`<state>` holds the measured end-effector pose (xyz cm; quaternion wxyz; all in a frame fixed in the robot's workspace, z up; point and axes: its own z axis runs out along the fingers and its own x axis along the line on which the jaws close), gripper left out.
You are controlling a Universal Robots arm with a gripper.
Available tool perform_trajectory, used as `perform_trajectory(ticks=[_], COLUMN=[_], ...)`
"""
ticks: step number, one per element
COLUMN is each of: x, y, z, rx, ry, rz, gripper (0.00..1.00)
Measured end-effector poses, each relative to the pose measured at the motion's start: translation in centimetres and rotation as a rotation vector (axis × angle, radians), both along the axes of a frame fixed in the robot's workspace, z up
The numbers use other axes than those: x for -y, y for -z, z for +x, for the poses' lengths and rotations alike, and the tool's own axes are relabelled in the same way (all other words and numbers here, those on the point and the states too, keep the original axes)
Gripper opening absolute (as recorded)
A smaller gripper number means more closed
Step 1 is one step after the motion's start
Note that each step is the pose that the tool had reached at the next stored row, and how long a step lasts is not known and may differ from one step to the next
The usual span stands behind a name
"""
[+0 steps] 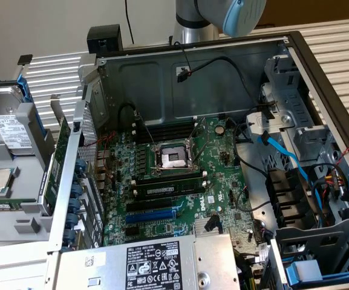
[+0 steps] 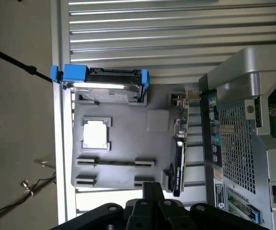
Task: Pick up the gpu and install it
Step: 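Pick up the gpu and move the gpu toward the slot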
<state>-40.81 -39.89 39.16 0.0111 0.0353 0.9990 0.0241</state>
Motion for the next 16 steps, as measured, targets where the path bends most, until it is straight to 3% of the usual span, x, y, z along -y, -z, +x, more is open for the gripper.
perform_trajectory(ticks=[4, 7, 13, 16], x=[0.00, 0.00, 0.00, 0.00], y=[0.12, 0.25, 0.33, 0.52], z=[-0.07, 0.08, 0.34, 0.57], rx=[0.0012, 0.0088, 0.0098, 0.0177], ry=[0.000, 0.000, 0.000, 0.000], rz=[-0.0001, -0.0002, -0.0011, -0.0013], gripper=[0.11, 0.11, 0.11, 0.11])
